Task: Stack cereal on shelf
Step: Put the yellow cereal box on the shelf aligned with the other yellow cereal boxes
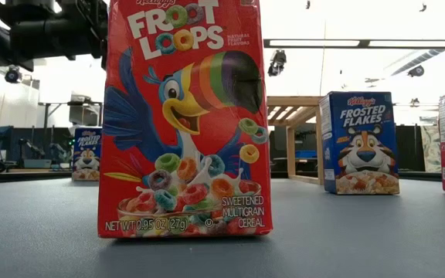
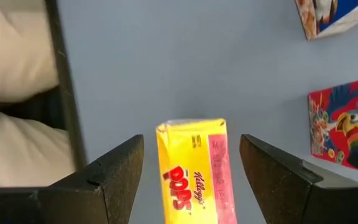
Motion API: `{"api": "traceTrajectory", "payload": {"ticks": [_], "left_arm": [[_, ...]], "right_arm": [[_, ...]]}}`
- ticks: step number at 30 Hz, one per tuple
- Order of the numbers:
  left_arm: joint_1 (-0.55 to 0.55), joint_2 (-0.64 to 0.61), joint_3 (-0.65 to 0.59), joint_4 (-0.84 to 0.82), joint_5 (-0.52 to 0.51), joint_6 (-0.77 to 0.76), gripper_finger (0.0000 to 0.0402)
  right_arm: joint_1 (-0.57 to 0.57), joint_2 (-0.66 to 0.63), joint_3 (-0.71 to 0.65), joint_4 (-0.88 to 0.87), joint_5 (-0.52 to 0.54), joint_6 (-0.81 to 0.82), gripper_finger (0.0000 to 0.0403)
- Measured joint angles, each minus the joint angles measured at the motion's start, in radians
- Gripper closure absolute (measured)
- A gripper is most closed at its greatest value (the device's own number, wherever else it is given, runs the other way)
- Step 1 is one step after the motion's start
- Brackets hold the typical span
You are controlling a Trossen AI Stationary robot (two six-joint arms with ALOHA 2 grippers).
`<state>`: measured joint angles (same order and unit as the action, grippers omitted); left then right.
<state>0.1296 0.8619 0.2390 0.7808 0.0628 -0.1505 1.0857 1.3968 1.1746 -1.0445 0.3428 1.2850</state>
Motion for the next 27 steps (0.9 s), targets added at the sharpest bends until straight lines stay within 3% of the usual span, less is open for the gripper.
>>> {"api": "traceTrajectory", "payload": {"ticks": [14,27], "left_arm": [[-0.029,0.056,0.0,0.055,0.0,-0.001,0.0194],[-0.029,0.088,0.0,0.065,0.001,-0.017,0.0194]], "right_arm": [[0.025,0.083,-0.007,-0.009,-0.009,0.058,0.0154],[0.025,0.04,-0.008,-0.072,-0.002,0.065,0.0235]]}}
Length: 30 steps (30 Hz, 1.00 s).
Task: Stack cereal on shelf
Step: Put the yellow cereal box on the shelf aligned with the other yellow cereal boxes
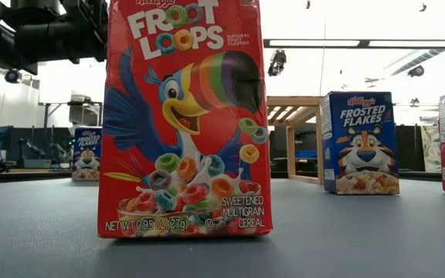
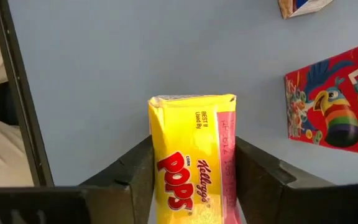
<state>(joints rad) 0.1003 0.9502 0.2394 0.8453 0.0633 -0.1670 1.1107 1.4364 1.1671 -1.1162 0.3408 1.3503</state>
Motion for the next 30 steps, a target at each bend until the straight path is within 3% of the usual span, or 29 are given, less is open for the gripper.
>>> {"api": "traceTrajectory", "payload": {"ticks": [7,17,30], "left_arm": [[-0.004,0.016,0.001,0.022,0.008,-0.015,0.0194],[-0.006,0.044,0.001,0.046,0.054,-0.055,0.0194],[-0.014,0.113,0.071,0.07,0.143,-0.07,0.0194]], "right_arm": [[-0.003,-0.009,0.001,0.0,0.013,-0.015,0.0252],[-0.007,-0.048,0.067,0.0,0.123,-0.094,0.0252],[-0.131,-0.063,0.236,-0.001,0.295,-0.424,0.0252]]}}
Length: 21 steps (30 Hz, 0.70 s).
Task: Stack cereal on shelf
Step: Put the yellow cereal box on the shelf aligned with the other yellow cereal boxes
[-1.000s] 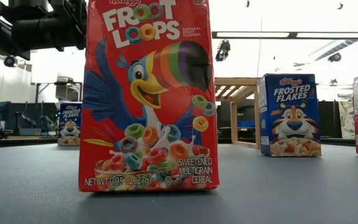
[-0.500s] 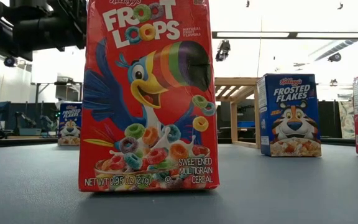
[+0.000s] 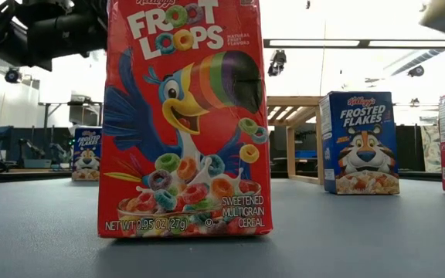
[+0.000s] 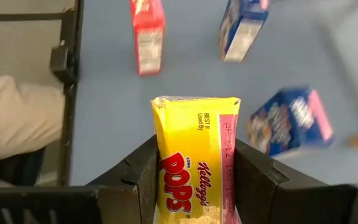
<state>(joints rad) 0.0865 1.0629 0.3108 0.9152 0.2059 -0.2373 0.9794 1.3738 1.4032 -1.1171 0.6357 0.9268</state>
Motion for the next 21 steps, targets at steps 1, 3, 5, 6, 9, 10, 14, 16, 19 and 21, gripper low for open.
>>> {"api": "traceTrajectory", "payload": {"ticks": [1,3,5,6,9,10,14,16,19,21], "left_arm": [[-0.002,0.007,0.013,-0.001,0.013,0.008,0.0194],[-0.009,0.025,0.042,-0.024,0.052,0.017,0.0194],[-0.018,0.044,0.076,-0.069,0.076,0.03,0.0194],[-0.025,0.055,0.097,-0.095,0.076,0.043,0.0194],[-0.045,0.099,0.164,-0.171,0.072,0.094,0.0194],[-0.053,0.117,0.19,-0.198,0.07,0.109,0.0193],[-0.09,0.205,0.317,-0.332,0.068,0.181,0.0181],[-0.106,0.256,0.395,-0.409,0.066,0.211,0.0171],[-0.13,0.332,0.524,-0.565,0.063,0.247,0.0157],[-0.146,0.382,0.614,-0.702,0.054,0.27,0.015]], "right_arm": [[-0.016,0.0,0.007,-0.001,0.005,-0.027,0.0252],[-0.047,0.0,0.018,-0.001,0.008,-0.072,0.0252],[-0.075,0.0,0.023,-0.003,0.009,-0.112,0.0252],[-0.087,0.0,0.025,-0.003,0.013,-0.127,0.0252],[-0.128,0.0,0.031,-0.001,0.021,-0.171,0.0252],[-0.141,-0.001,0.032,-0.001,0.022,-0.185,0.0252],[-0.203,-0.003,0.032,-0.001,0.022,-0.235,0.0252],[-0.235,-0.003,0.032,-0.001,0.023,-0.258,0.0252],[-0.277,-0.003,0.032,0.0,0.022,-0.291,0.0252],[-0.303,-0.003,0.032,0.001,0.022,-0.3,0.0252]]}}
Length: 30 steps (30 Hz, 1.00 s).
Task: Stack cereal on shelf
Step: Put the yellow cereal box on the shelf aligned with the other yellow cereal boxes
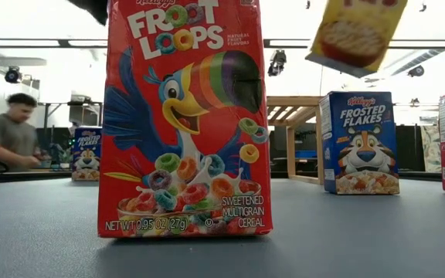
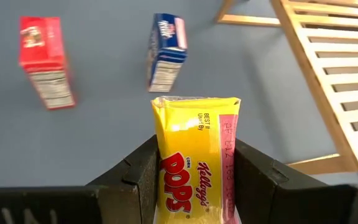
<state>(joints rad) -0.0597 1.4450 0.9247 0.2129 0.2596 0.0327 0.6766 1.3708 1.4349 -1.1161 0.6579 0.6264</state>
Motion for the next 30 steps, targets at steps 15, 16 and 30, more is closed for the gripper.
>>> {"api": "traceTrajectory", "payload": {"ticks": [15,16,30], "left_arm": [[-0.081,0.242,0.343,-0.212,-0.27,0.055,0.015],[-0.083,0.243,0.333,-0.19,-0.27,0.056,0.015],[-0.092,0.241,0.161,0.134,-0.269,0.01,0.015]], "right_arm": [[-0.052,-0.002,0.0,0.066,0.003,-0.068,0.0252],[-0.052,-0.002,0.0,0.067,0.008,-0.07,0.0252],[-0.052,-0.002,0.0,0.119,0.024,-0.101,0.0252]]}}
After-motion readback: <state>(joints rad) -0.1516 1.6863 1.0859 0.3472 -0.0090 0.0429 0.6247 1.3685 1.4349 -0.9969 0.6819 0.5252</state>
